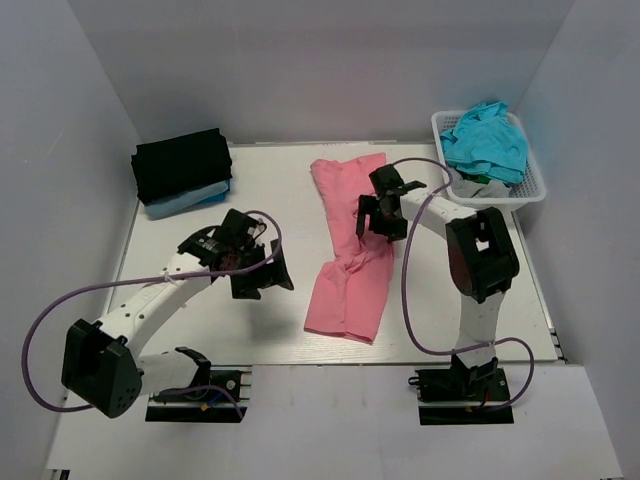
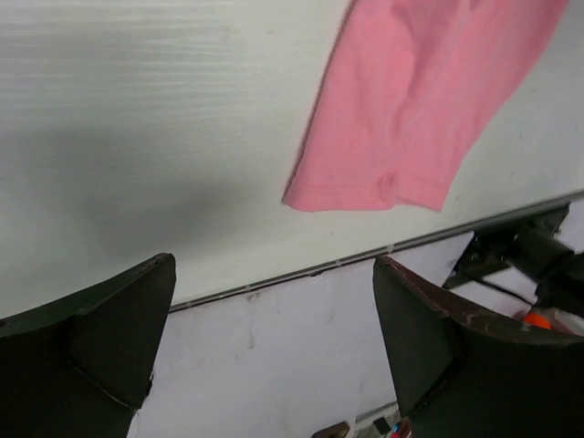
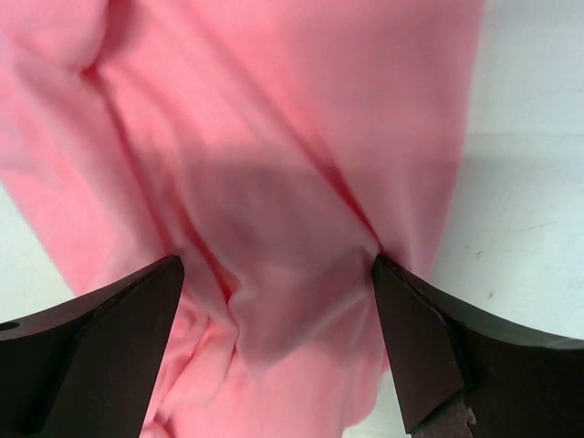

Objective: Fold and stack the t-shirts
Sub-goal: Rotate the tshirt 90 degrees, then grab the bottom of the folded rectangular tshirt with both arms

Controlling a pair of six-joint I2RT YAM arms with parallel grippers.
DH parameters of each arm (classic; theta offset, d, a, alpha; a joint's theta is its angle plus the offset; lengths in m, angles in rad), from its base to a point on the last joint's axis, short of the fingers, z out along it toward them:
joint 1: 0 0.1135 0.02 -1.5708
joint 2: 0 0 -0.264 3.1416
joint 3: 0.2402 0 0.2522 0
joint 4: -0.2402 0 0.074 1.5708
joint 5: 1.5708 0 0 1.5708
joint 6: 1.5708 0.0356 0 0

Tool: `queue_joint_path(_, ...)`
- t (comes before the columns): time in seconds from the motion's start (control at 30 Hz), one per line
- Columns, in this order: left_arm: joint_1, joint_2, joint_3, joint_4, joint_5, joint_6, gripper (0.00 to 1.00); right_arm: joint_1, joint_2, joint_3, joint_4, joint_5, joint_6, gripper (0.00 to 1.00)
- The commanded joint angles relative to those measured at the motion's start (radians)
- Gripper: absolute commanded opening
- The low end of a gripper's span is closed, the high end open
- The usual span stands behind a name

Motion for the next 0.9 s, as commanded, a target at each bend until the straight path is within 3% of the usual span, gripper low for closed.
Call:
queue_joint_path(0.0, -0.022, 0.019, -0.059, 0.129, 0.187, 0.082, 0.99, 0.027, -0.06, 0.033, -0.037, -0.085, -0.128, 0.9)
queue_joint_path(0.23, -0.132, 0.048, -0.127, 0.272, 0.215, 0.084, 0.99, 0.09, -0.563, -0.353, 0.04, -0.157, 0.034, 0.9)
queue_joint_path(0.33, -0.206, 0.091, -0.139, 0.324, 0.153, 0.084, 0.99, 0.162, -0.693, -0.529, 0.016, -0.226, 0.079, 0.9)
queue_joint_path(0.43, -0.269, 0.171, -0.162, 0.375, 0.142, 0.096, 0.99, 0.237, -0.753, -0.678, -0.001, -0.289, 0.193, 0.9)
queue_joint_path(0.57, -0.334, 0.258, -0.162, 0.389, 0.132, 0.117, 0.83, 0.328, -0.769, -0.75, 0.018, -0.321, 0.28, 0.9)
queue_joint_path(0.63, -0.35, 0.268, -0.171, 0.389, 0.105, 0.117, 0.82, 0.372, -0.75, -0.789, 0.055, -0.338, 0.312, 0.9)
queue_joint_path(0.77, -0.371, 0.301, -0.183, 0.4, 0.066, 0.094, 0.66, 0.395, -0.671, -0.787, 0.043, -0.325, 0.336, 0.78)
queue_joint_path(0.87, -0.381, 0.312, -0.173, 0.39, 0.04, 0.094, 0.64, 0.398, -0.638, -0.771, 0.042, -0.305, 0.329, 0.76)
